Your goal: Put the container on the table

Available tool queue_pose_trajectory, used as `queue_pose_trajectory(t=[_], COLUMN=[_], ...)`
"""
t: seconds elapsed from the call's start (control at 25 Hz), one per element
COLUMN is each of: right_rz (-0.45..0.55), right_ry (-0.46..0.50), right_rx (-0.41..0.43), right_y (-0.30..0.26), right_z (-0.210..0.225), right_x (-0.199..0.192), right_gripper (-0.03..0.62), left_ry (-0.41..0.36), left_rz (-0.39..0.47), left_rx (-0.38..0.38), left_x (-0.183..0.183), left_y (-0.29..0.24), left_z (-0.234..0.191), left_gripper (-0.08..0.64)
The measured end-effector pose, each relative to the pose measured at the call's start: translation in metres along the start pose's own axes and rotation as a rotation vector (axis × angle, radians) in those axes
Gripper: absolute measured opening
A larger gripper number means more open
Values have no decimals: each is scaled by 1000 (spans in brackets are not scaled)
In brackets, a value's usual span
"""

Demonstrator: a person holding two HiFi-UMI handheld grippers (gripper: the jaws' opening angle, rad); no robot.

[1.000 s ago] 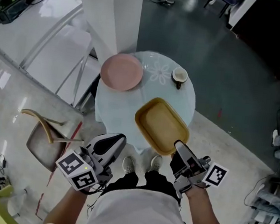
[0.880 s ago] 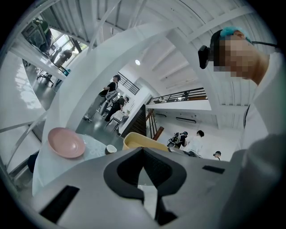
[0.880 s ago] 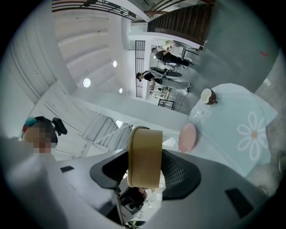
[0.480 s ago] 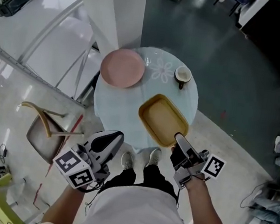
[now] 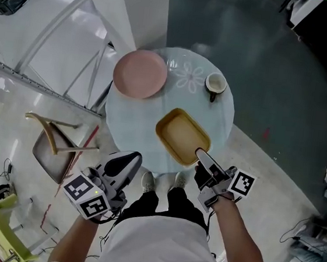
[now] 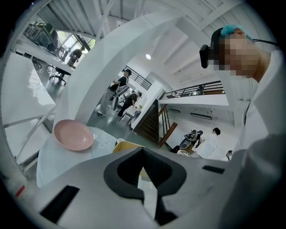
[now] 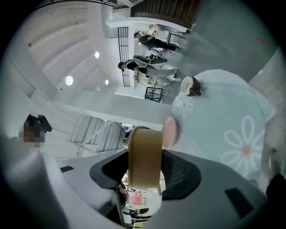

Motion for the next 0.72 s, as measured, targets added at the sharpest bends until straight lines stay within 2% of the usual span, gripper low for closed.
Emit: queue_pose_trajectory(t=[0.24, 0.72], right_rz=[-61, -158], right_ry=[-17, -42], right_rx=[-24, -47], right_y=[-18, -51], right_z=[30, 74], right_x=[9, 14], right_gripper=[238, 238], left_ry=[-3, 35], left_rz=[-40, -87], left_rx=[44, 74], left_x=[-9, -23], left_y=[-21, -50], left_z=[-12, -31], left_gripper=[21, 20])
Point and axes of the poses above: the fingertips, and each gripper's own axes: y backward along the fingers, z to its right, x out of its top, the point moved 9 cm from there along y, backward along the fingers, and after that the axes turned 4 degrees about y, right-handed, at the moved point
